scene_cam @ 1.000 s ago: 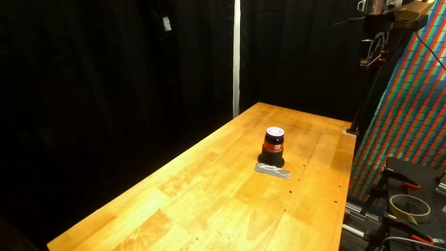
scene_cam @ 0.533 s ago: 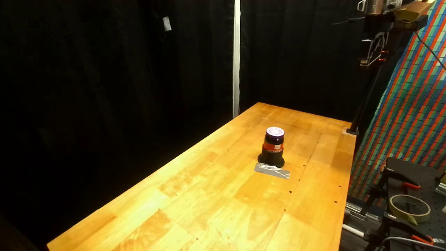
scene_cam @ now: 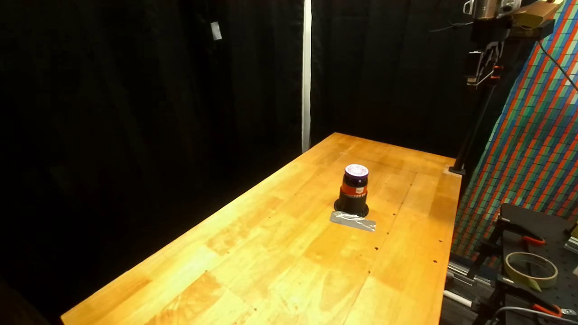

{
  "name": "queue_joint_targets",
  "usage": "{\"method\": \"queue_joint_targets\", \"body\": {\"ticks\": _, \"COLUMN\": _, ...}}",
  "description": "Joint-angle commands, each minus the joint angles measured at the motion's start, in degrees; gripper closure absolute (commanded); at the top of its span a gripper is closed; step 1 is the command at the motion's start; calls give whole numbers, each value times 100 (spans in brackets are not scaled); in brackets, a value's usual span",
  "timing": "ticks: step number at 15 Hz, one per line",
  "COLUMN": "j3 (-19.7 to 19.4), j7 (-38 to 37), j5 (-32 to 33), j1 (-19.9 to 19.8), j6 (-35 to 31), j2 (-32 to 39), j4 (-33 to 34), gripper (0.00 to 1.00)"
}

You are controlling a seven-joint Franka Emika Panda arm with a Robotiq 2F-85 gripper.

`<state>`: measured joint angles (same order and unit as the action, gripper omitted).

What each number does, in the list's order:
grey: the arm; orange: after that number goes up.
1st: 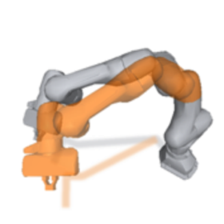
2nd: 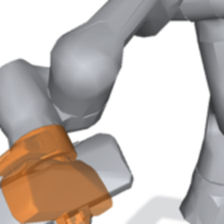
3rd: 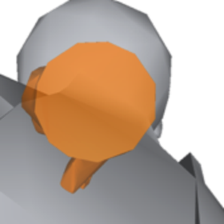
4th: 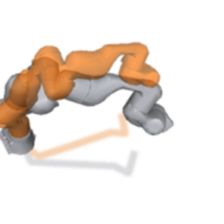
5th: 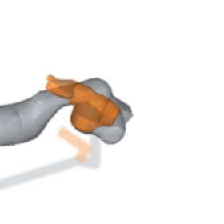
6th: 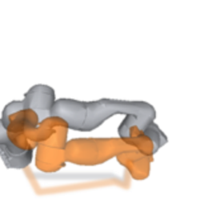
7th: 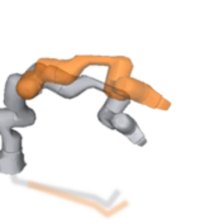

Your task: Put the rubber band around the brown cup

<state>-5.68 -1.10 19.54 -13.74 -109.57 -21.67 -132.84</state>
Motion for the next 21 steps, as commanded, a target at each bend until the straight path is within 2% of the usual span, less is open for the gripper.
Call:
{"method": "queue_joint_targets", "body": {"ticks": 1, "j3": -90, "j7": -28, "j5": 32, "j1": 104, "j6": 24, "j2": -2, "j4": 12, "gripper": 0}}
{"method": "queue_joint_targets", "body": {"ticks": 8, "j3": -73, "j7": -37, "j5": -67, "j1": 160, "j6": -7, "j2": 120, "j4": 115, "gripper": 0}}
{"method": "queue_joint_targets", "body": {"ticks": 14, "j3": 212, "j7": 173, "j5": -1229, "j1": 936, "j6": 61, "j2": 1445, "j4": 1506, "gripper": 0}}
{"method": "queue_joint_targets", "body": {"ticks": 19, "j3": 471, "j7": 109, "j5": -1522, "j1": 1253, "j6": 345, "j2": 2810, "j4": 2776, "gripper": 0}}
{"method": "queue_joint_targets", "body": {"ticks": 21, "j3": 545, "j7": 3, "j5": -1418, "j1": 1335, "j6": 528, "j2": 3320, "j4": 3199, "gripper": 0}}
